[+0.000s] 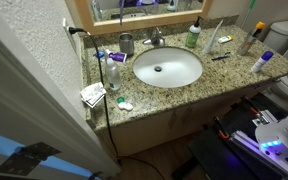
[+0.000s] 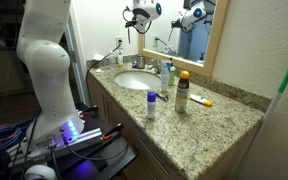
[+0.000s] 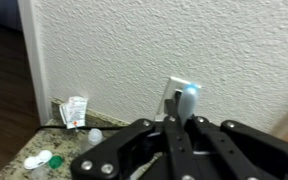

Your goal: Remove the blue toothbrush from the silver cup and place it on the left side of the counter

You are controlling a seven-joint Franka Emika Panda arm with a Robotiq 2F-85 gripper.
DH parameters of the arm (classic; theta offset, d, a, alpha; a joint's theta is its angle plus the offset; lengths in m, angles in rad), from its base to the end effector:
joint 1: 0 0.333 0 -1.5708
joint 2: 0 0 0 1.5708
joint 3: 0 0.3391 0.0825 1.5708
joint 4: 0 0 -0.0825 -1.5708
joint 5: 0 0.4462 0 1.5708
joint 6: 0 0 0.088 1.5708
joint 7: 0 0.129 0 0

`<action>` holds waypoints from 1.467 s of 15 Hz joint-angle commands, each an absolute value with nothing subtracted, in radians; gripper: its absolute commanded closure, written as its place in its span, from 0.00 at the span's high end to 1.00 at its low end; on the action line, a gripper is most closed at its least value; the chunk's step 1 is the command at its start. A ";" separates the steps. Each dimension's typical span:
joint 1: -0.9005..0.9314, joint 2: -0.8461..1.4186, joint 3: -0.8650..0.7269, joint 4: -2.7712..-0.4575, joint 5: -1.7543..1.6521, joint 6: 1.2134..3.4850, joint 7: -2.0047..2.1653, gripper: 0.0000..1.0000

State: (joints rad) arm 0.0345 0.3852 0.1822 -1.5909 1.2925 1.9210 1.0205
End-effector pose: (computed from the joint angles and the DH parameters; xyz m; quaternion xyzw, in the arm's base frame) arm 0.7210 0.2300 0.4532 -0.6272 0.5108 0.3597 0.4650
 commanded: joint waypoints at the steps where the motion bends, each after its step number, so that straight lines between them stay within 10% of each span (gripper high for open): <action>1: 0.060 0.340 0.154 -1.769 1.304 1.796 1.027 0.02; 22: 0.075 0.571 0.073 -1.731 1.397 1.448 1.191 0.02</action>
